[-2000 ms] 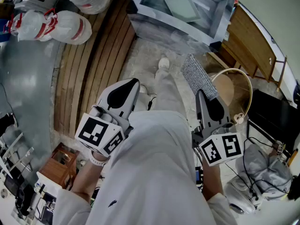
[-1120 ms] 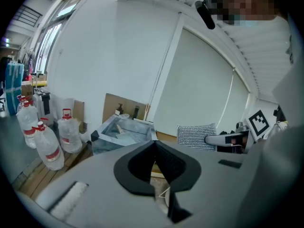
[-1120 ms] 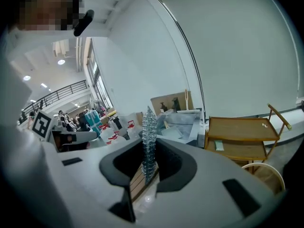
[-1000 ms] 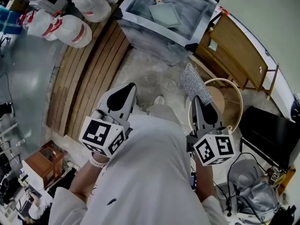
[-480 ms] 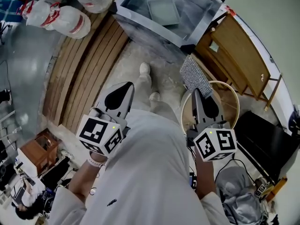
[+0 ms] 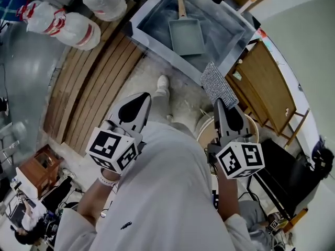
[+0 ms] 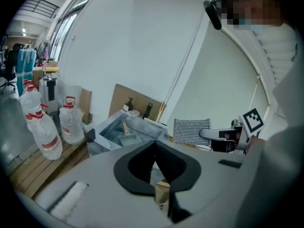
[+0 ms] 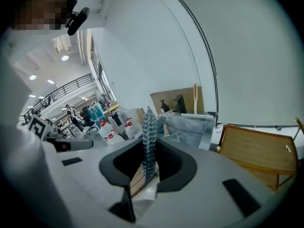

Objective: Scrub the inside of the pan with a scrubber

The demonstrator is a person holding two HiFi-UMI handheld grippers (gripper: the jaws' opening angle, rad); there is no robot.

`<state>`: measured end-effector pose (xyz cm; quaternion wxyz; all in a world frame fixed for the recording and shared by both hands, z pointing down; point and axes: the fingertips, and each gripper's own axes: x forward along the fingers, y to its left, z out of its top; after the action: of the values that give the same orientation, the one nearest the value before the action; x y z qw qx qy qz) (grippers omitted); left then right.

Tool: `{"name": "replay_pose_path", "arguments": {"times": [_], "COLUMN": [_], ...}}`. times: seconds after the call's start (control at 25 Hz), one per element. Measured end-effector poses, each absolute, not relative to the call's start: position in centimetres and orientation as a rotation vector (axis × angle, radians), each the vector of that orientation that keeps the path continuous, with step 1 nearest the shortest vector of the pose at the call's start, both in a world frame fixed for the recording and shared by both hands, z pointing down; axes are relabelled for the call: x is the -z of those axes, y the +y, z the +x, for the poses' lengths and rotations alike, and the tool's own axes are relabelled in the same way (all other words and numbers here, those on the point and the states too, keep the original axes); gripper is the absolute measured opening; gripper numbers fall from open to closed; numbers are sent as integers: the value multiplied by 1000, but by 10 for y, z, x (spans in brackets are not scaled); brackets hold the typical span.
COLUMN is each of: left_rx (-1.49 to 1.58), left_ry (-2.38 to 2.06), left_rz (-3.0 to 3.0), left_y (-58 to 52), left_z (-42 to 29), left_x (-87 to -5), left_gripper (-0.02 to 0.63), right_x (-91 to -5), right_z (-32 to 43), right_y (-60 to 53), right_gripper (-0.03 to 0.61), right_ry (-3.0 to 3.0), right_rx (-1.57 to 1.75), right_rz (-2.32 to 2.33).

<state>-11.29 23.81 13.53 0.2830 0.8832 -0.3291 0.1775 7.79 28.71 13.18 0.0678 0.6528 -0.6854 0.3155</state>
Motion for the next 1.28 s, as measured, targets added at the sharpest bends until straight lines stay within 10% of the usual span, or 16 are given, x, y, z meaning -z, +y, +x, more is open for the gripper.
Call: {"name": "replay_pose_path", "arguments": {"times": [1.28], "left_rx": [-524], "left_ry": [-846], "left_rz": [2328], "left_y": [62], "left_z": [-45], "left_x": [-153], "left_gripper": [5], "right_x": [-186], "right_z": [121], "right_y": [88], "right_gripper": [70], "right_ry": [-2001], "right_rx": [-1081], "right_rz": [1762]}}
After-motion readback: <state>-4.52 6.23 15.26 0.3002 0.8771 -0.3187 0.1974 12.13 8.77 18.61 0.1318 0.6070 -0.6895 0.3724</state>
